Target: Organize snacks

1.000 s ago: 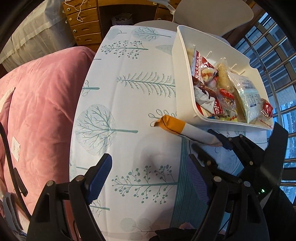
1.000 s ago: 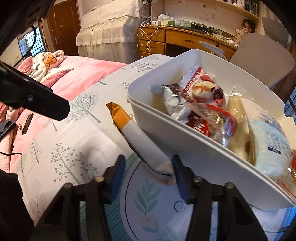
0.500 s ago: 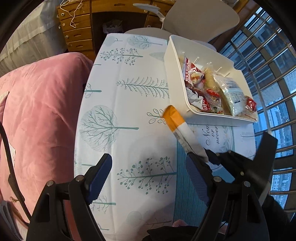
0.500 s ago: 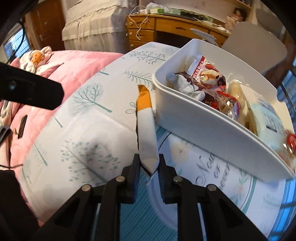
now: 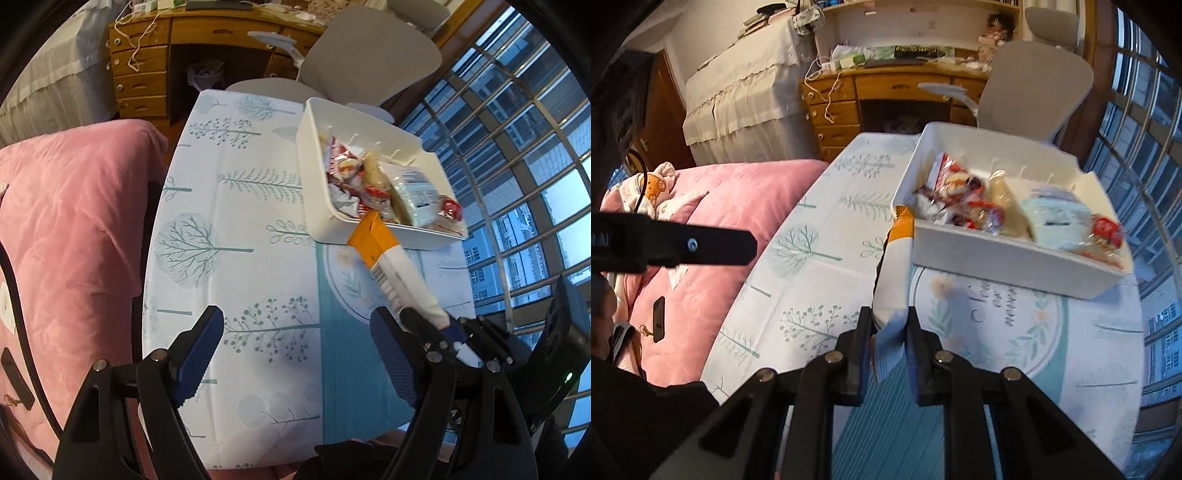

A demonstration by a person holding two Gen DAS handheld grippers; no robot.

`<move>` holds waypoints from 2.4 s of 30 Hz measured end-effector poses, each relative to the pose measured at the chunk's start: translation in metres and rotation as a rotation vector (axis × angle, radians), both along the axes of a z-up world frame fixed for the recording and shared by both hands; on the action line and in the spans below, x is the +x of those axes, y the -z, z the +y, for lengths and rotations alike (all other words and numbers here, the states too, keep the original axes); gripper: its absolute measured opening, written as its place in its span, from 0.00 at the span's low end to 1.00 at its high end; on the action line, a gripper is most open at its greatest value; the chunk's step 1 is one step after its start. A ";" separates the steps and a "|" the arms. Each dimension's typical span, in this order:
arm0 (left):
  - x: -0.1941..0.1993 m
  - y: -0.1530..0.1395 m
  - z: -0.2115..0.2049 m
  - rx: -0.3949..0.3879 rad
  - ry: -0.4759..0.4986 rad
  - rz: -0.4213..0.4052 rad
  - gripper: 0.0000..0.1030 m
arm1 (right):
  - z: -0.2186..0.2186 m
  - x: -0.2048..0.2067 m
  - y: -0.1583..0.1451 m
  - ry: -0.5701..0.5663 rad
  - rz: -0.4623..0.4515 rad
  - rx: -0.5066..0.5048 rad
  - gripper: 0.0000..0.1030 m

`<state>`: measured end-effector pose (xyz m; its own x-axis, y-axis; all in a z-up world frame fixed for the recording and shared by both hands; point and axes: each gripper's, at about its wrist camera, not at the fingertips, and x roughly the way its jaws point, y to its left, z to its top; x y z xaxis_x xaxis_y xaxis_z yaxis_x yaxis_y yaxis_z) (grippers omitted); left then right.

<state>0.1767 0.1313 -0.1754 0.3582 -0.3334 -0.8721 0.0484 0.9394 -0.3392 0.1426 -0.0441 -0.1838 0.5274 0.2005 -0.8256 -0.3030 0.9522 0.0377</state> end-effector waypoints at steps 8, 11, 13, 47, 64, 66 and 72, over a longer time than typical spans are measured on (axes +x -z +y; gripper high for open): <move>-0.019 -0.022 -0.023 0.013 -0.002 -0.036 0.78 | -0.028 0.008 -0.033 -0.024 -0.084 -0.018 0.16; -0.022 -0.024 -0.040 0.031 -0.041 -0.036 0.78 | -0.043 0.019 -0.039 -0.057 -0.105 -0.019 0.16; -0.022 -0.026 -0.054 0.049 -0.082 -0.036 0.78 | -0.054 0.030 -0.040 -0.082 -0.107 -0.024 0.16; -0.005 -0.060 -0.140 0.157 -0.249 -0.106 0.78 | -0.143 0.117 0.007 -0.062 0.128 0.091 0.60; -0.046 -0.117 -0.160 0.252 -0.075 -0.147 0.83 | -0.173 -0.024 -0.102 0.296 0.258 0.113 0.91; -0.055 -0.117 -0.162 0.265 -0.079 -0.157 0.85 | -0.170 -0.038 -0.114 0.288 0.236 0.130 0.91; -0.075 -0.118 -0.160 0.305 -0.103 -0.191 0.93 | -0.153 -0.073 -0.128 0.306 0.137 0.075 0.96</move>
